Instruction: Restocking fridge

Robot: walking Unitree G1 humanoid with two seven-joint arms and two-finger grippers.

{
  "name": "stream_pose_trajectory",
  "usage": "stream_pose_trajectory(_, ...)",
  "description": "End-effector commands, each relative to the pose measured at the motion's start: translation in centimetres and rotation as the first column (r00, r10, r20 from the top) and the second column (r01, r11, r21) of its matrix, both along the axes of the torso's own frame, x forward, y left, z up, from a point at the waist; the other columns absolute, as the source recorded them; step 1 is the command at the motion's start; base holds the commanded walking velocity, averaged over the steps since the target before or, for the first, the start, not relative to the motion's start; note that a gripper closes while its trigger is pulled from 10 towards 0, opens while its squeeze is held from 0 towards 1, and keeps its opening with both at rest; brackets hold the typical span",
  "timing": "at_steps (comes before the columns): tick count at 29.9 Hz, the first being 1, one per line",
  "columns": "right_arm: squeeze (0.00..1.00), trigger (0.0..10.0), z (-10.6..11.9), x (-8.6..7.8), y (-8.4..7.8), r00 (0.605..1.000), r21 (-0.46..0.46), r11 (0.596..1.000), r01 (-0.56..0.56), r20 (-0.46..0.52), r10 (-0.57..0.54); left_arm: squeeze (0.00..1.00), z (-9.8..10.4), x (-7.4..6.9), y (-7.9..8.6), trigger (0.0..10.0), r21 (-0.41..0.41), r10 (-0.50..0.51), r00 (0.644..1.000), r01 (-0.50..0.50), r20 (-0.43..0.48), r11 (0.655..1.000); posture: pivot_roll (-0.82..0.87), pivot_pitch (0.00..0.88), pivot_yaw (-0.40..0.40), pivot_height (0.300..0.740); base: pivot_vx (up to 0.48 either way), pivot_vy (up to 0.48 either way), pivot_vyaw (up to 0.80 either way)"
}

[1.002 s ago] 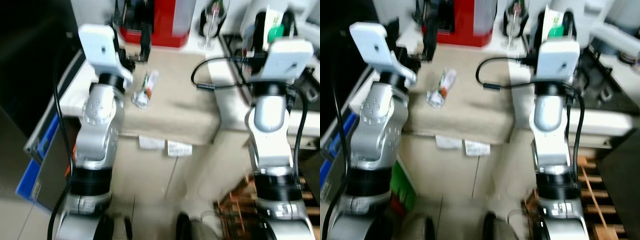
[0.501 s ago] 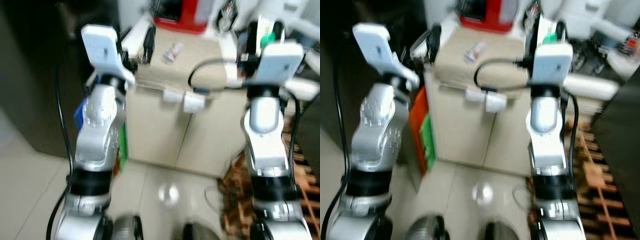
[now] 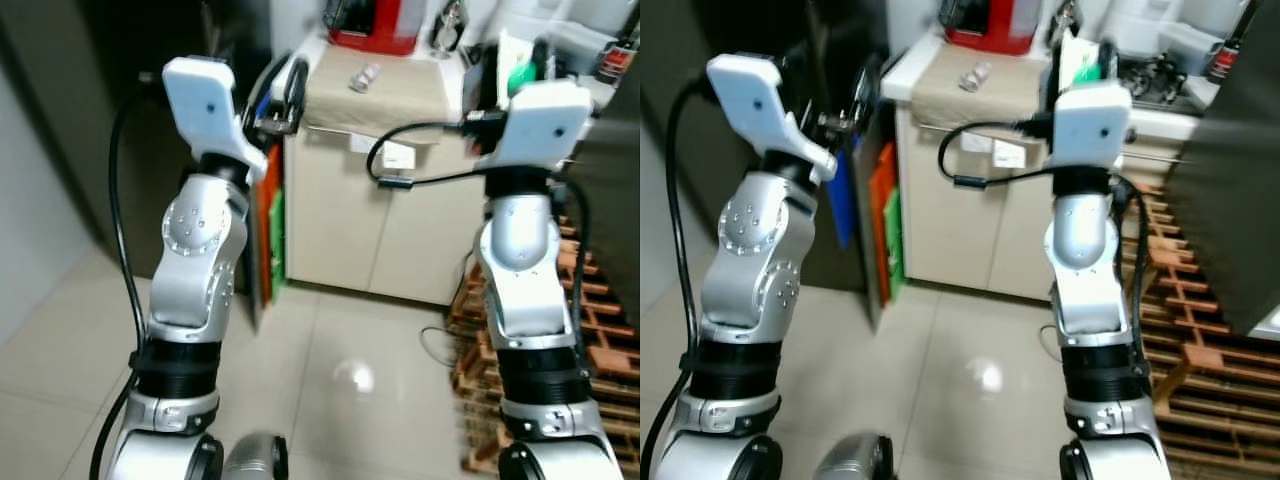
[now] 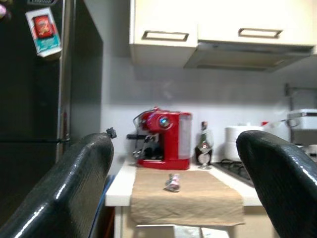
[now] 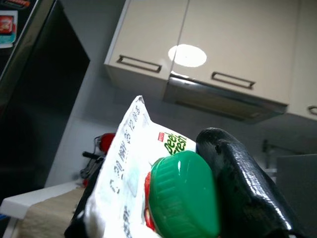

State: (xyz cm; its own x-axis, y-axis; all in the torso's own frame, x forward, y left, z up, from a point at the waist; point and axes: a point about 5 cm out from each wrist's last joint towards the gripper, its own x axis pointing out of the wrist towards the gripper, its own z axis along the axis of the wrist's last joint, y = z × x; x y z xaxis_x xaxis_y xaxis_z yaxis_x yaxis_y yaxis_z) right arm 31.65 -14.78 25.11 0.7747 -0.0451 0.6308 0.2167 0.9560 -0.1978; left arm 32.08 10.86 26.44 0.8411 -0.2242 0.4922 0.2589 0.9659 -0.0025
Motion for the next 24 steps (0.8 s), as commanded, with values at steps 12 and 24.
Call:
stream_pose_trajectory(12,0.00,10.0,0.0,0.1,-0.6,1.000,0.012,1.000,0.013,-0.011,-0.013,0.00,-1.6,0.1,0.1,10.0,0.022,-0.040,0.998,0.041,-0.055,0.999,-0.02,0.000,-0.010,0.711,0.000,-0.452,0.00)
stream_pose_trajectory(24,0.00,10.0,-2.4,-1.7,-4.5,0.990,-0.013,0.993,0.118,-0.074,-0.119,0.00,-6.1,-1.9,-1.3,10.0,0.135,-0.281,0.940,0.309,-0.194,0.942,-0.03,0.000,-0.013,0.711,0.060,-0.432,0.00)
